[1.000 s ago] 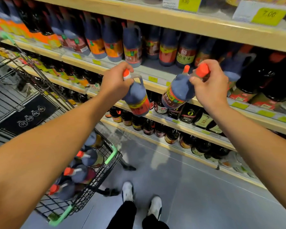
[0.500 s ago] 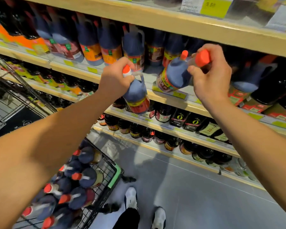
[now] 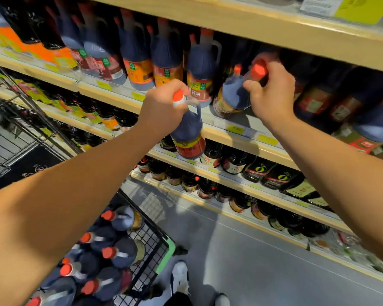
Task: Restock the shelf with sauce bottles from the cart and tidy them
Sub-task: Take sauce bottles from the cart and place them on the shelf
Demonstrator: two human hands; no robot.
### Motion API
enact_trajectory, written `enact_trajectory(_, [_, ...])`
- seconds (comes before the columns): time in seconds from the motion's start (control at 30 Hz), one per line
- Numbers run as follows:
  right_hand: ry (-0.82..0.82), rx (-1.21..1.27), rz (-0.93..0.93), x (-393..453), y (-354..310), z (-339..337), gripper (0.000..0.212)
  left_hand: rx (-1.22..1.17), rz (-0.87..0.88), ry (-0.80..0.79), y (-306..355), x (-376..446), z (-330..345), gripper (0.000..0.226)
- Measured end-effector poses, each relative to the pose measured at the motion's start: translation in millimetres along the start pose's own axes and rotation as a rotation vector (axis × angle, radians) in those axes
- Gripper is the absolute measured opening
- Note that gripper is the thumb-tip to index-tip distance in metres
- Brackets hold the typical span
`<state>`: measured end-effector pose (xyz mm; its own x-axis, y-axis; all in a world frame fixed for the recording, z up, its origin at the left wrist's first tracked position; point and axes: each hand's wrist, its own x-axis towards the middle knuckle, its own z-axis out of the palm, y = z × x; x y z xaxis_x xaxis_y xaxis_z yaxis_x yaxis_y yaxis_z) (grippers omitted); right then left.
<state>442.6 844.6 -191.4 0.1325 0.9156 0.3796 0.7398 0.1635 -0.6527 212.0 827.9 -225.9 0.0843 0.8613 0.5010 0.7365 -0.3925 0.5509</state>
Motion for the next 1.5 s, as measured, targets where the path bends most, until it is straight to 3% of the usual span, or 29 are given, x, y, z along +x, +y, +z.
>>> enact_trajectory(0.13, [-0.039,-0.127,0.025,16.4,3.6,15.0,0.021,0.052,0.032,0.015,-10.8,-1.3,0.9,0.018])
enact_trajectory(0.27, [-0.016,-0.008,0.023,35.6,10.1,22.8,0.043,0.068,0.001,-0.013,-16.5,2.0,1.1,0.019])
enact_trajectory(0.33, [0.01,0.01,0.016,44.6,12.4,26.5,0.044,0.069,-0.022,-0.02,-18.6,3.5,1.1,0.02])
enact_trajectory(0.47, [-0.041,-0.191,0.128,70.6,10.7,35.1,0.046,0.063,-0.063,-0.053,-19.7,3.8,1.5,0.022])
enact_trajectory(0.6, [-0.01,-0.043,0.15,89.1,15.5,49.5,0.05,0.081,-0.094,-0.084,-18.9,0.4,4.4,0.023])
enact_trajectory(0.77, [-0.044,0.125,0.195,94.8,28.4,57.2,0.033,0.073,-0.127,-0.056,-9.7,-6.3,3.1,0.019])
enact_trajectory(0.93, [-0.104,0.258,0.243,59.3,35.1,40.5,0.067,0.088,-0.171,-0.05,9.7,-14.4,-6.3,0.02])
enact_trajectory(1.03, [-0.211,0.07,0.266,10.4,58.6,23.5,0.048,0.117,-0.058,0.01,28.7,-16.8,-16.8,0.02])
enact_trajectory(1.2, [-0.386,-0.268,0.104,-57.3,124.5,-4.5,0.067,0.001,0.007,0.05,75.3,-10.0,-23.2,0.019])
enact_trajectory(1.3, [-0.371,-0.523,0.012,-75.5,153.5,-16.1,0.064,-0.09,0.048,0.102,104.2,-6.3,-8.8,0.018])
enact_trajectory(1.5, [-0.34,-0.651,-0.075,-87.2,175.6,-24.0,0.065,-0.112,0.107,0.105,143.5,6.8,41.5,0.019])
